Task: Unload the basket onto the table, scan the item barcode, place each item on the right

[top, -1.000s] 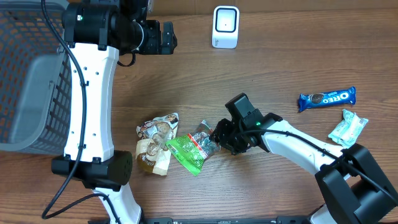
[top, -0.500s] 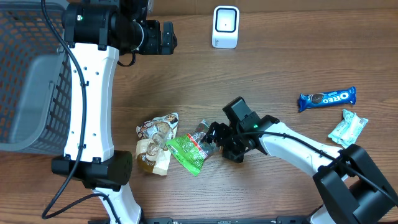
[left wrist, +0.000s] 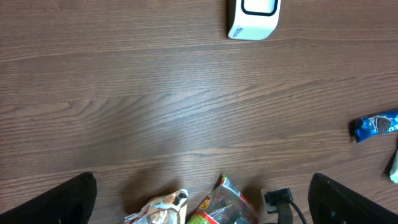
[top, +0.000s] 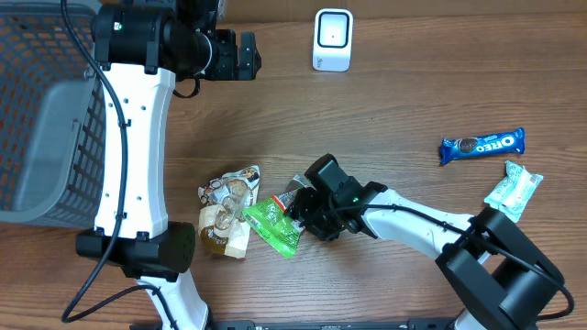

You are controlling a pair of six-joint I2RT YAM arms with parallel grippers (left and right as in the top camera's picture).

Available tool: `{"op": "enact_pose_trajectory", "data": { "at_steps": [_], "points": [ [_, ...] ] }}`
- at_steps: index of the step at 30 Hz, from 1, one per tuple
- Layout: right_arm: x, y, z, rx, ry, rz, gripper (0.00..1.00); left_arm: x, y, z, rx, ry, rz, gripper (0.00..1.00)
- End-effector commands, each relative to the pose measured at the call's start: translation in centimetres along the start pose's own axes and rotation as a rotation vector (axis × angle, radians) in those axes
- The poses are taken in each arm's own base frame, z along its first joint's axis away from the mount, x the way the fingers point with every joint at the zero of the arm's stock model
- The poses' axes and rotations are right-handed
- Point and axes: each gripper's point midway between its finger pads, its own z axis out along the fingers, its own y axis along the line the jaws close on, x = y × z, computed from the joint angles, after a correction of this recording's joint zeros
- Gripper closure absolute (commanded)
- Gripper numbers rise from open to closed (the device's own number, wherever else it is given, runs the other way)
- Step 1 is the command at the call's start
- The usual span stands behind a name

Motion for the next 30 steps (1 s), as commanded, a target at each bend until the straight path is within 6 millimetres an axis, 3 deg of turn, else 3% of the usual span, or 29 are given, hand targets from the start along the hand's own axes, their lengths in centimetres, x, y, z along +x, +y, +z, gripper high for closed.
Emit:
{"op": "enact_pose_trajectory", "data": {
  "at_steps": [1,3,8,12,17,20,22,25,28,30],
  "points": [
    [-2.1,-1.0,0.3,0.029,-0.078,-0.008,0.49,-0.2,0.0,-0.6,-0.004,-0.019,0.009,0.0],
    [-3.3,-0.8,-0.3,0.013,-0.092,-0.06,0.59,-0.2,0.0,-0.6,-0.004,-0.019,0.009,0.0],
    [-5.7,0.4,-2.6,-0.055,-0.067,-0.308,0.69,-0.2,0.0,-0.6,-0.004,-0.019,0.009,0.0],
    [-7.5,-0.4,-5.0,-0.07,-0.016,-0.472,0.71,-0.2,0.0,-0.6,-0.004,-0.019,0.009,0.0],
    [-10.2,-4.3,-7.8,0.06,-0.002,-0.704,0.7,-0.2,0.0,-0.6,-0.004,-0.019,0.009,0.0],
    [-11.2,-7.1,-8.5,0.182,0.005,-0.818,0.66,-0.2,0.0,-0.6,-0.004,-0.019,0.009,0.0],
    [-11.6,-7.8,-8.7,0.226,0.001,-0.839,0.54,-0.2,0.0,-0.6,-0.004,-0.019,0.009,0.0],
    [-10.9,-6.3,-8.4,0.129,0.005,-0.749,0.29,-0.2,0.0,-0.6,-0.004,-0.019,0.009,0.0],
    [-10.0,-3.9,-8.4,-0.013,0.029,-0.597,0.14,-0.2,0.0,-0.6,-0.004,-0.019,0.009,0.0],
    [-10.2,-2.9,-8.5,-0.058,0.019,-0.435,0.13,-0.2,0.0,-0.6,-0.004,-0.019,0.009,0.0]
  ]
}}
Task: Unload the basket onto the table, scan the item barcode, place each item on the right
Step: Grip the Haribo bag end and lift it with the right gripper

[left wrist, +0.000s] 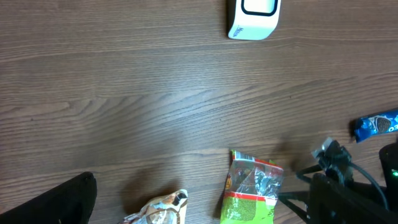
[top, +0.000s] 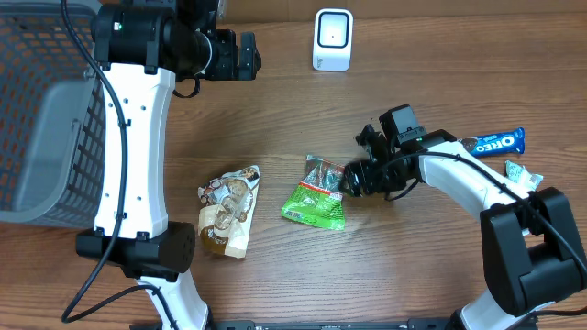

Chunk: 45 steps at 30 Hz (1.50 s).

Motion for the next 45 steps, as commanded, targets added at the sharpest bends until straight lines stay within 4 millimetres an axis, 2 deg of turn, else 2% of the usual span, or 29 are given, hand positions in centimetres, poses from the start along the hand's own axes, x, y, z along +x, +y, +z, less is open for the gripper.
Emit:
{"op": "enact_pose_trajectory", "data": {
  "at_steps": [1,6,9,14,18,20,25,29,32,35,38,42,45],
  "points": [
    [-1.4,2.1,-0.5,-0.113,-0.024,0.248,0.12,-0.2,0.0,-0.6,-0.004,-0.019,0.01,0.0],
    [-2.4,1.4,0.5,-0.069,-0.091,0.411,0.12,-0.2,0.0,-0.6,-0.004,-0.019,0.01,0.0],
    [-1.9,0.7,1.9,-0.01,-0.124,0.519,0.12,-0.2,0.0,-0.6,-0.004,-0.019,0.01,0.0],
    [-1.1,1.7,3.7,-0.031,-0.137,0.589,0.15,-0.2,0.0,-0.6,-0.004,-0.019,0.01,0.0],
    [0.1,1.3,4.6,0.031,-0.145,0.655,0.21,-0.2,0.0,-0.6,-0.004,-0.019,0.01,0.0],
    [0.1,1.1,4.9,0.056,-0.171,0.686,0.28,-0.2,0.0,-0.6,-0.004,-0.019,0.01,0.0],
    [-1.3,-0.1,4.5,0.107,-0.268,0.68,0.77,-0.2,0.0,-0.6,-0.004,-0.019,0.01,0.0],
    [-2.4,0.4,4.3,0.087,-0.3,0.575,0.96,-0.2,0.0,-0.6,-0.004,-0.019,0.01,0.0],
    [-3.2,2.3,4.2,0.003,-0.29,0.429,0.96,-0.2,0.0,-0.6,-0.004,-0.019,0.01,0.0],
    [-4.0,4.3,2.9,-0.077,-0.281,0.235,0.96,-0.2,0.0,-0.6,-0.004,-0.019,0.01,0.0],
    [-4.5,6.4,0.3,-0.15,-0.286,-0.005,0.96,-0.2,0.0,-0.6,-0.004,-0.019,0.01,0.0],
    [-5.3,8.2,-4.4,-0.18,-0.363,-0.187,0.96,-0.2,0.0,-0.6,-0.004,-0.019,0.01,0.0],
    [-5.9,9.4,-8.4,-0.185,-0.456,-0.262,0.96,-0.2,0.0,-0.6,-0.004,-0.019,0.01,0.0]
  ]
}}
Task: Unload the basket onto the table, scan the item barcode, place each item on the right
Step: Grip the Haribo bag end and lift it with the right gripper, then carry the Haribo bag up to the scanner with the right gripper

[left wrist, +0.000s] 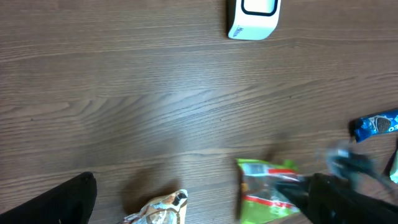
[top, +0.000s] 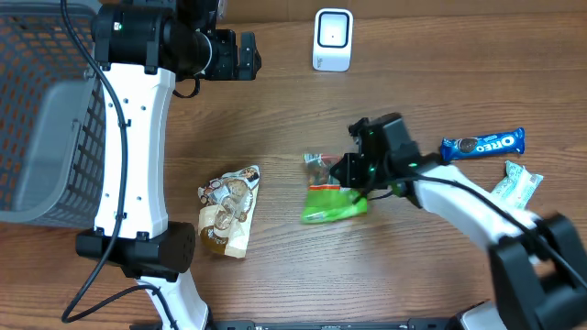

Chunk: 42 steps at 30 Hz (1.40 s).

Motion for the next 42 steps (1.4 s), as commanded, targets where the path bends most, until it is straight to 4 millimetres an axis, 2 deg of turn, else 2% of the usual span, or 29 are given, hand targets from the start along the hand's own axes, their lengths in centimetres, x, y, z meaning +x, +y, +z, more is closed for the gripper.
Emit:
{"op": "enact_pose_trajectory", "data": {
  "at_steps": [1,6,11,16,27,36,42],
  "points": [
    [-4.7,5.3,-5.8,-0.116,-0.183,-0.262,0.96,-0.2,0.0,-0.6,-0.004,-0.019,0.01,0.0],
    [-6.5,7.9,-11.1,-0.141,-0.33,-0.333,0.96,-0.2,0.0,-0.6,-0.004,-0.019,0.01,0.0],
    [-6.5,10.6,-13.9,-0.233,-0.363,-0.407,0.96,-0.2,0.0,-0.6,-0.004,-0.019,0.01,0.0],
    [-6.6,11.8,-14.8,-0.271,-0.361,-0.439,0.96,-0.2,0.0,-0.6,-0.004,-0.019,0.01,0.0],
    [-7.6,12.8,-16.2,-0.248,-0.388,-0.495,0.96,-0.2,0.0,-0.6,-0.004,-0.019,0.009,0.0],
    [-9.4,12.5,-17.9,-0.122,-0.433,-0.547,0.97,-0.2,0.0,-0.6,-0.004,-0.019,0.01,0.0],
    [-10.6,13.4,-19.0,-0.116,-0.462,-0.567,0.97,-0.2,0.0,-0.6,-0.004,-0.019,0.01,0.0]
  ]
}}
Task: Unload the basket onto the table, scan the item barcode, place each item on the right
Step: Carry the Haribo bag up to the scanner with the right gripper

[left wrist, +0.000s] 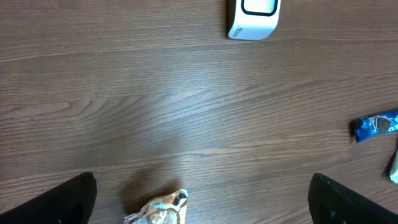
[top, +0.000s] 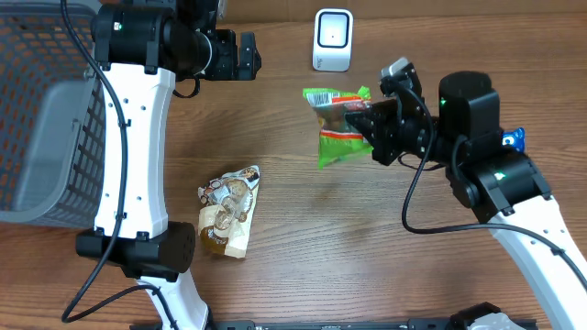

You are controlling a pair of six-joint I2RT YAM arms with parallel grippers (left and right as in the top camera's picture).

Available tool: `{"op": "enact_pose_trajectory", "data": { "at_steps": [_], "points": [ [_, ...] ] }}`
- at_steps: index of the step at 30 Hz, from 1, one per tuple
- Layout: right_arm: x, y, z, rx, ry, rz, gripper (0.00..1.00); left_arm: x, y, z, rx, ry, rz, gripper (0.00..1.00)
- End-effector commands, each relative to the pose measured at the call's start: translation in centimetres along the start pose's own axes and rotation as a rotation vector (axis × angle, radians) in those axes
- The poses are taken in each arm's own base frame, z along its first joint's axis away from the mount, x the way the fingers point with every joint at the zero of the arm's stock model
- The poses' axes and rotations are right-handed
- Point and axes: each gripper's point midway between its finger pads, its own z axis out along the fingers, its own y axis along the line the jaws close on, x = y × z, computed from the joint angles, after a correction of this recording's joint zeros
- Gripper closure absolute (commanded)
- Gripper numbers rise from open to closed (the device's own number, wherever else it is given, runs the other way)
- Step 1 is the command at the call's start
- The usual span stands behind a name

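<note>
The white scanner [top: 332, 39] stands upright at the back edge of the table, also seen in the left wrist view as the scanner [left wrist: 253, 18]. A green snack packet [top: 337, 124] with a red-topped label hangs raised in front of and just below the scanner, with my right gripper [top: 370, 124] shut on its right side. My left gripper [top: 248, 57] is held high at the back left, far from the packet. Its dark fingers [left wrist: 65, 200] stand wide apart with nothing between them, so the left gripper [left wrist: 202, 205] is open.
A grey mesh basket [top: 37, 110] fills the left side. A beige snack bag [top: 227, 213] lies left of centre, its tip showing as the beige bag [left wrist: 158, 213]. A blue Oreo bar [left wrist: 376, 124] lies at the right, mostly hidden overhead behind my right arm.
My right gripper has moved up and back toward the scanner with the green packet in it. The packet is no longer in the left wrist view. The left arm has not moved.
My right gripper was at the green packet beside the beige bag. Then the packet lay flat further right with the gripper at its edge. Then it was tilted up in the gripper, and now it is held raised in front of the scanner.
</note>
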Motion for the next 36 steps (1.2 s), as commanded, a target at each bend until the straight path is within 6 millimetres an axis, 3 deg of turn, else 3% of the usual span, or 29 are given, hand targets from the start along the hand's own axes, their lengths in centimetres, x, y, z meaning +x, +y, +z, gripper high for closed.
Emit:
{"op": "enact_pose_trajectory", "data": {
  "at_steps": [1,4,7,15,19,23,28,36],
  "points": [
    [-3.1,0.3,-0.9,0.017,-0.068,-0.058,0.96,-0.2,0.0,-0.6,-0.004,-0.019,0.009,0.0],
    [-3.4,-0.9,-0.4,0.064,-0.066,-0.055,0.96,-0.2,0.0,-0.6,-0.004,-0.019,0.009,0.0],
    [-3.1,-3.3,0.7,0.183,-0.036,-0.054,0.97,-0.2,0.0,-0.6,-0.004,-0.019,0.009,0.0],
    [0.6,-11.3,5.0,0.496,0.118,-0.04,0.96,-0.2,0.0,-0.6,-0.004,-0.019,0.009,0.0],
    [1.8,-15.5,6.4,0.72,0.164,-0.128,0.97,-0.2,0.0,-0.6,-0.004,-0.019,0.009,0.0],
    [1.7,-18.6,7.3,0.959,0.188,-0.296,0.96,-0.2,0.0,-0.6,-0.004,-0.019,0.009,0.0],
    [0.4,-20.4,9.0,1.15,0.212,-0.567,0.96,-0.2,0.0,-0.6,-0.004,-0.019,0.009,0.0],
    [-0.2,-21.8,13.2,1.188,0.235,-0.888,0.96,-0.2,0.0,-0.6,-0.004,-0.019,0.009,0.0]
  ]
}}
